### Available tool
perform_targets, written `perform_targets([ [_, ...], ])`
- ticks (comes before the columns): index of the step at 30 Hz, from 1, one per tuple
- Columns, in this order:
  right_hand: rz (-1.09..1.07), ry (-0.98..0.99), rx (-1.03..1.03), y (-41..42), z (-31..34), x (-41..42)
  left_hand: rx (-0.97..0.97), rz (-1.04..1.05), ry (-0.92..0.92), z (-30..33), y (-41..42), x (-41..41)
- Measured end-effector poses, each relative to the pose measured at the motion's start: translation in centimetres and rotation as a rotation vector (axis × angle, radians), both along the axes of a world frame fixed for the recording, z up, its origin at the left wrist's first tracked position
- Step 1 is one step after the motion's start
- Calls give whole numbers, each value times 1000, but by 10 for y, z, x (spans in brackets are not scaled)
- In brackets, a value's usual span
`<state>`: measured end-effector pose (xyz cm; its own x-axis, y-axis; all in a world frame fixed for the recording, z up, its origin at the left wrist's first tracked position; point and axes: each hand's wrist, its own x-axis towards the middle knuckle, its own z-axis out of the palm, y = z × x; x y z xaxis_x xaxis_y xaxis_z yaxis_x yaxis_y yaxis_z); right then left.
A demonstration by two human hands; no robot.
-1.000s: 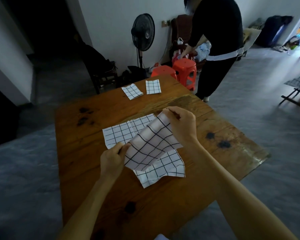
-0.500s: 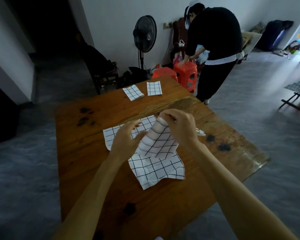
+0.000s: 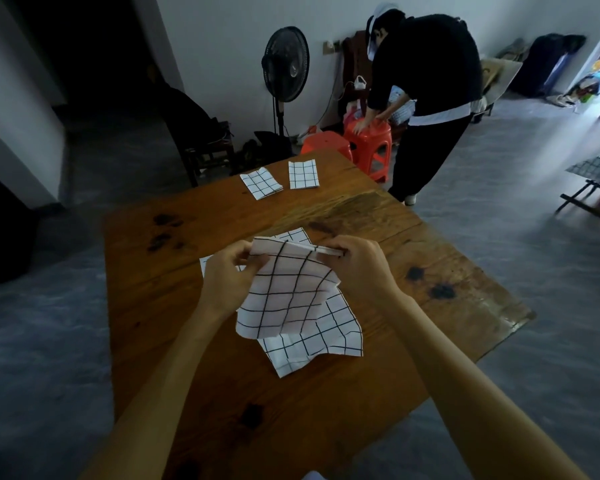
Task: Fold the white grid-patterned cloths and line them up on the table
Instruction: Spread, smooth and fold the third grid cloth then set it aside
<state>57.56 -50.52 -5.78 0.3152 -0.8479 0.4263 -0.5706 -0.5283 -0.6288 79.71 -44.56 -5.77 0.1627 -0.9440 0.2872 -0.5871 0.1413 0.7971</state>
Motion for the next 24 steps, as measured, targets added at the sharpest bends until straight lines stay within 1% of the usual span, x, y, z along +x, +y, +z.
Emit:
perform_targets([
  [4, 46, 11, 49, -1, -1, 4, 39, 22, 22, 0, 7, 2],
  [9, 116, 21, 116, -3, 7, 6, 17, 69, -58, 14, 16, 0],
  [13, 156, -25, 176, -4, 11, -2, 13, 132, -103, 16, 24, 5],
  [17, 186, -44, 168, -7, 10, -6, 47, 184, -143, 13, 31, 4],
  [24, 263, -83, 227, -6, 8, -5, 106, 269, -216, 13, 46, -5],
])
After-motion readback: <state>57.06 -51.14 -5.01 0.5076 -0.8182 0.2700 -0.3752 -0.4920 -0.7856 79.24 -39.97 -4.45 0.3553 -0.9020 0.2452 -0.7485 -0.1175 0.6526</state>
